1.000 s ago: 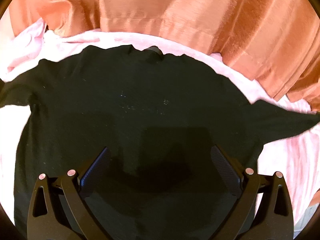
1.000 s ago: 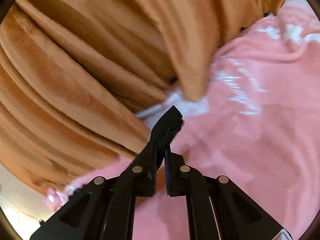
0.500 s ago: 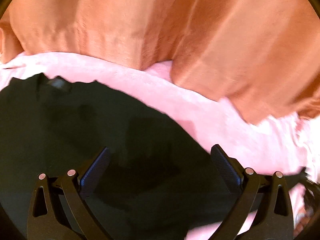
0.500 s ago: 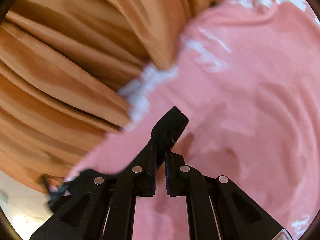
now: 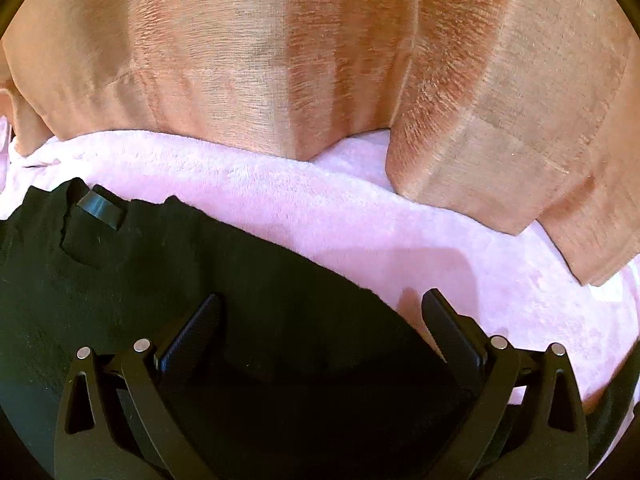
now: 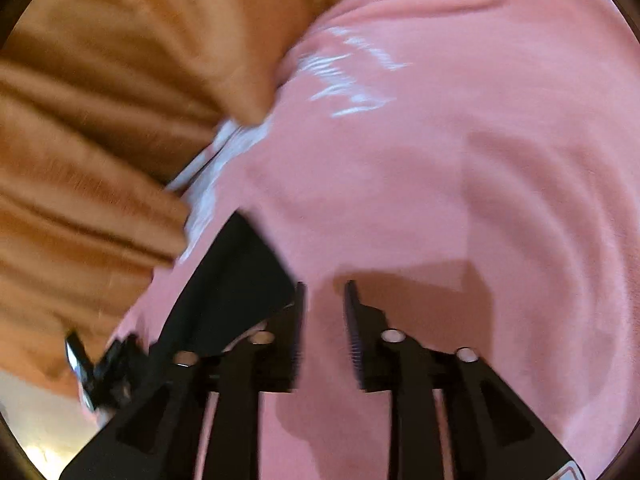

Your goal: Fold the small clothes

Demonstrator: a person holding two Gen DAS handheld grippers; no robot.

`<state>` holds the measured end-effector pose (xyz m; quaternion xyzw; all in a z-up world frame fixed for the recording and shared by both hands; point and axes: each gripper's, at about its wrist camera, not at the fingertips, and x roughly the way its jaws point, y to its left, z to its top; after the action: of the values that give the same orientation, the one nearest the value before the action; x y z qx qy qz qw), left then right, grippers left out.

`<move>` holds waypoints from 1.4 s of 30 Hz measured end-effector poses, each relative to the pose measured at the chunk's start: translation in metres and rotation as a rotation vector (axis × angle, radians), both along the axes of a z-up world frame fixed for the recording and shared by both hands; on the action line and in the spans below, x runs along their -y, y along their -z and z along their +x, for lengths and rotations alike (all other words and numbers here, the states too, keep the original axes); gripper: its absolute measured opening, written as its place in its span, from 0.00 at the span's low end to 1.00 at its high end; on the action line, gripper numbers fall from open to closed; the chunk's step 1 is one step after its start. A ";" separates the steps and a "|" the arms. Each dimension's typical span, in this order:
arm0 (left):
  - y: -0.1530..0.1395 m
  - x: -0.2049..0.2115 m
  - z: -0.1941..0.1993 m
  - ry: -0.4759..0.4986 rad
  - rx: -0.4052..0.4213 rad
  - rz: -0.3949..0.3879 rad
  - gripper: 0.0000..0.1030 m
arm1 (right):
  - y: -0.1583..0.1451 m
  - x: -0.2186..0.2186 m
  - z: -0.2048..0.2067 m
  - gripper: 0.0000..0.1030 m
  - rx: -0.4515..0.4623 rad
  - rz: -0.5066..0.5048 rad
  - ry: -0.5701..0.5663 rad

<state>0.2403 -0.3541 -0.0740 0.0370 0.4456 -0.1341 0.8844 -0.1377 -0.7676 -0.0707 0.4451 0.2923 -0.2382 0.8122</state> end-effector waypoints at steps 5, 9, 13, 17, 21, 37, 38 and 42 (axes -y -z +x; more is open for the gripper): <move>0.004 0.009 0.005 0.000 0.002 0.010 0.95 | 0.007 -0.018 0.040 0.53 -0.001 -0.017 -0.038; 0.004 0.013 0.006 0.006 -0.001 0.041 0.95 | 0.000 -0.035 0.071 0.08 -0.035 -0.037 -0.134; -0.016 0.001 -0.003 0.072 -0.100 -0.070 0.95 | -0.039 -0.039 0.049 0.06 0.028 -0.116 -0.107; -0.023 -0.032 0.001 0.014 -0.189 -0.178 0.95 | -0.053 -0.043 0.002 0.06 -0.059 -0.193 -0.071; -0.004 -0.013 0.011 -0.005 -0.115 0.009 0.95 | -0.017 -0.037 -0.020 0.02 -0.154 -0.079 0.005; 0.010 0.003 -0.036 0.070 -0.032 0.097 0.96 | 0.011 -0.052 0.004 0.43 -0.069 0.032 -0.030; 0.011 0.005 -0.038 0.066 -0.018 0.103 0.96 | 0.010 -0.052 0.011 0.03 -0.083 0.035 -0.041; -0.008 -0.015 -0.036 0.022 -0.075 0.026 0.92 | -0.051 -0.076 0.036 0.04 0.058 -0.064 -0.066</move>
<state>0.2047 -0.3394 -0.0665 0.0484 0.4795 -0.1394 0.8651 -0.1012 -0.6918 -0.0201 0.4155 0.2755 -0.2075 0.8416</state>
